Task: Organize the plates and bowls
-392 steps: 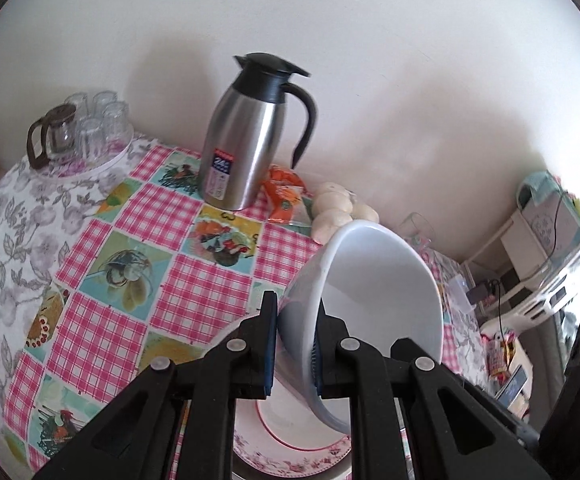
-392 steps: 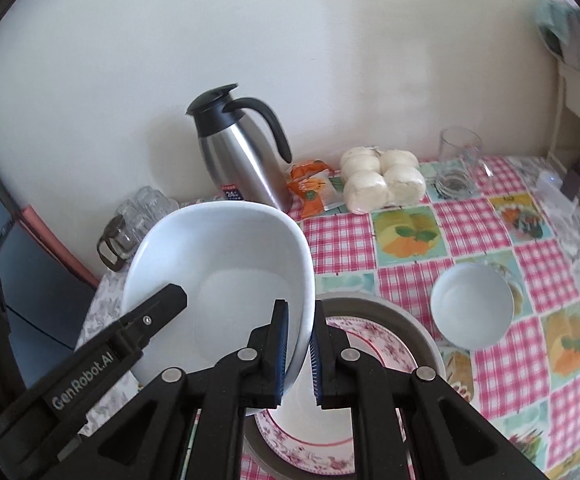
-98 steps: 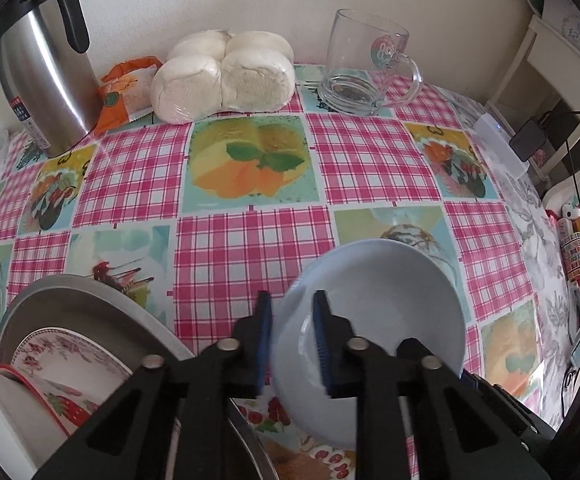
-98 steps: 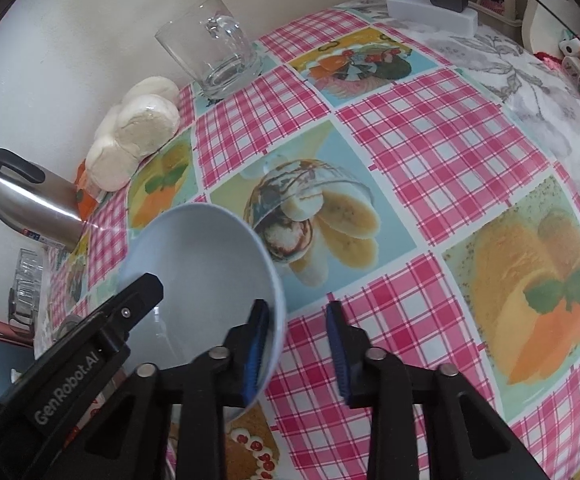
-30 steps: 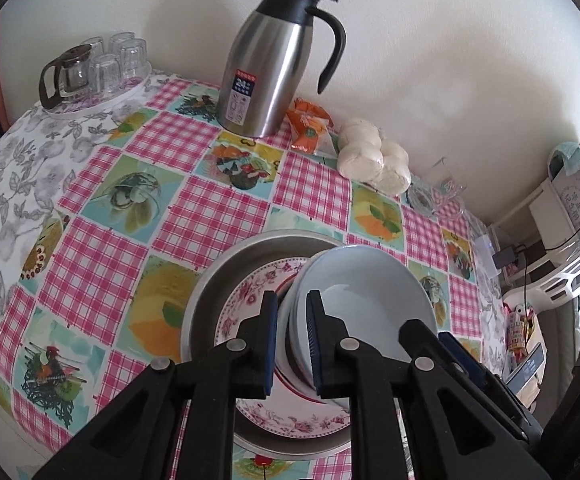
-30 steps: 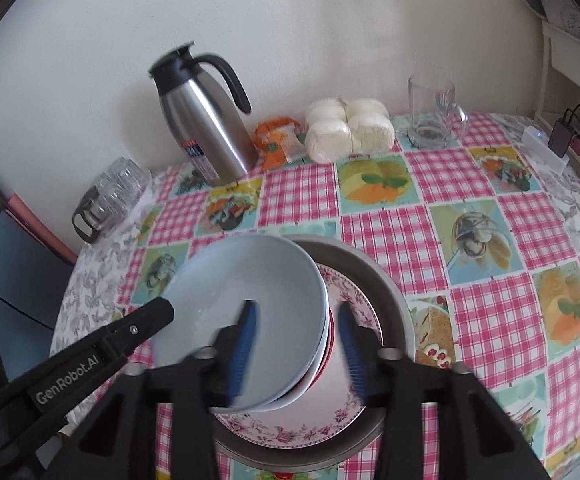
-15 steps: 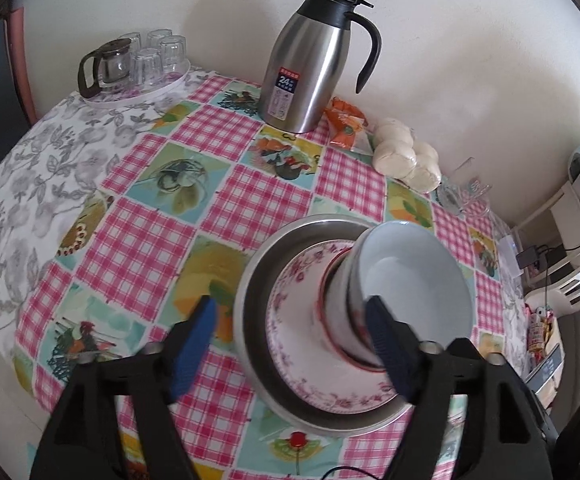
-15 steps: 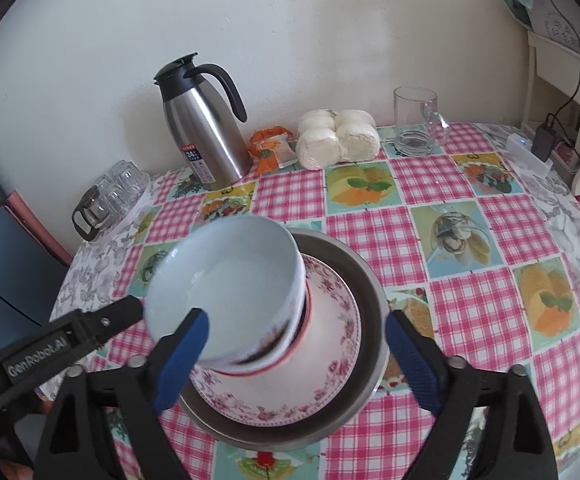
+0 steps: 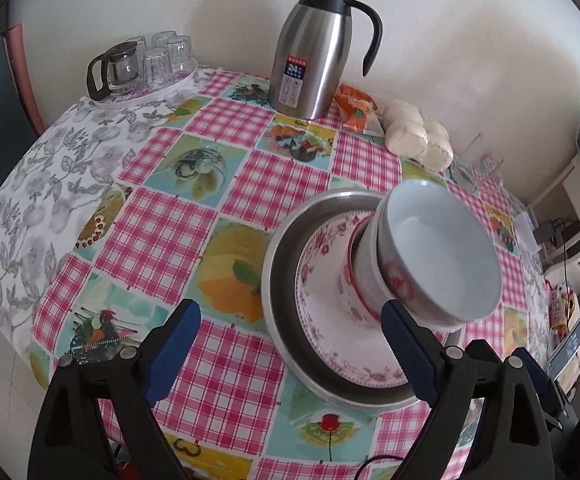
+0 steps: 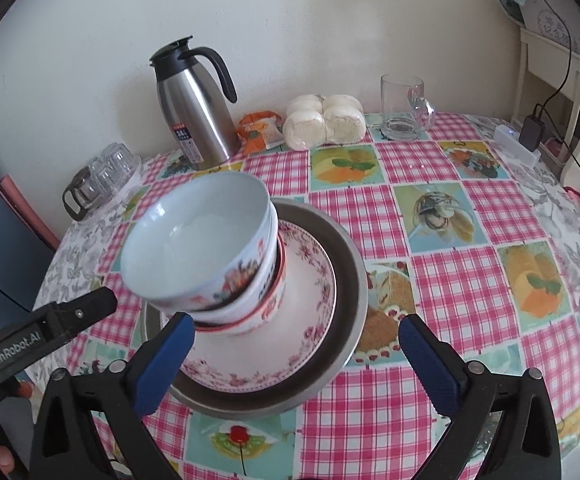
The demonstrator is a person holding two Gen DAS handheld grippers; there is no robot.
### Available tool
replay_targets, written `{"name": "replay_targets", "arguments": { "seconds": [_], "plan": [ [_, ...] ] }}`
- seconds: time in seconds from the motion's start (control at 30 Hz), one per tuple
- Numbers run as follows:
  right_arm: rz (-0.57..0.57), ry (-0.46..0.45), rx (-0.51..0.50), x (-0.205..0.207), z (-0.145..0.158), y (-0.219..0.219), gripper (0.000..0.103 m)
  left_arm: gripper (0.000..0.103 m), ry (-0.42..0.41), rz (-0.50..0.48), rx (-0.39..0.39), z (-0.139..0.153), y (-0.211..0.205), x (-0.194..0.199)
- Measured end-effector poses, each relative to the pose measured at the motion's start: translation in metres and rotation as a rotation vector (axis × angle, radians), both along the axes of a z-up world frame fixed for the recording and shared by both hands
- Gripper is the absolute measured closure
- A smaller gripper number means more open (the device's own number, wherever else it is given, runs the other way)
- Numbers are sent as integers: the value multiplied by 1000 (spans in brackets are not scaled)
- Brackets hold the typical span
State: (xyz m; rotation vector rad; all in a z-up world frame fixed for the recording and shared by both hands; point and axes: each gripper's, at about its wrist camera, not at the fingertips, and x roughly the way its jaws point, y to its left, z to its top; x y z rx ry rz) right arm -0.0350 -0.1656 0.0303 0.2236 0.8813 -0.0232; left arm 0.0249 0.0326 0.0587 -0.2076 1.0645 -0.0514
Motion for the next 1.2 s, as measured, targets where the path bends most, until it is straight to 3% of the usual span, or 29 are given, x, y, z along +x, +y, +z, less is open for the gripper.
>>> {"name": "replay_targets", "arguments": {
  "seconds": [0.4, 0.57, 0.87, 1.2],
  "plan": [
    [-29, 104, -19, -7, -27, -8, 0, 11, 79, -36, 63, -22, -2, -12],
    [-36, 114, -29, -12, -31, -11, 0, 11, 111, -48, 43, -28, -2, -15],
    [-42, 119, -38, -19, -33, -14, 0, 11, 126, -56, 178, -29, -9, -21],
    [-45, 131, -44, -22, -32, -16, 0, 11, 109, -65, 181, -26, -13, -27]
  ]
}}
